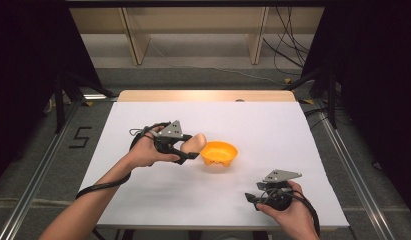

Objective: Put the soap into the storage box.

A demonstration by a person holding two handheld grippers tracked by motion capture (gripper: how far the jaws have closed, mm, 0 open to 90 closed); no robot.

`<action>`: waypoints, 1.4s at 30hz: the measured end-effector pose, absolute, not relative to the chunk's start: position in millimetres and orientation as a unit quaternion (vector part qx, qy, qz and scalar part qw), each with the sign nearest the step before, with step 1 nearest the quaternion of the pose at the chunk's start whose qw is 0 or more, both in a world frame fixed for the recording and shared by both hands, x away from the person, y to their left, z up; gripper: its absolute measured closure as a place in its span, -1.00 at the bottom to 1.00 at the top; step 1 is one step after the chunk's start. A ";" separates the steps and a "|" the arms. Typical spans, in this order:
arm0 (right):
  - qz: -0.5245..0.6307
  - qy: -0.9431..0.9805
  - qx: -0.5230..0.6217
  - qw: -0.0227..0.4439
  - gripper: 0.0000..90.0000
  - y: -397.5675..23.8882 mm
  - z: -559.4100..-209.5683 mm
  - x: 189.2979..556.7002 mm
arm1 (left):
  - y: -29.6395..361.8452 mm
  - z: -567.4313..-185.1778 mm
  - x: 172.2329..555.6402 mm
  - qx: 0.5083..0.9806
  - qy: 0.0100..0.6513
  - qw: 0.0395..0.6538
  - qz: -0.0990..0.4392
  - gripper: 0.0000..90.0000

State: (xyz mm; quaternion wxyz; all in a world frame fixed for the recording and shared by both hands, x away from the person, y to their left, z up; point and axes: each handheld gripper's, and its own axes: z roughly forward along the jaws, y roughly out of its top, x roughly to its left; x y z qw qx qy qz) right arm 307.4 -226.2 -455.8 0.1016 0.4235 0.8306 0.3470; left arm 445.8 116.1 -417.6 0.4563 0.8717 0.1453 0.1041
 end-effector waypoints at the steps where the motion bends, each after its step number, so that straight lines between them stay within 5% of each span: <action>1: 0.347 0.830 0.424 0.101 -0.07 -226.2 -455.6 307.4 | 116.1 -417.6 445.8 0.872 0.145 0.456 0.104 -0.28; 42: 0.350 0.828 0.427 0.100 -0.07 -226.0 -456.5 307.2 | 94.9 -412.8 459.1 0.869 0.131 0.464 0.113 -0.28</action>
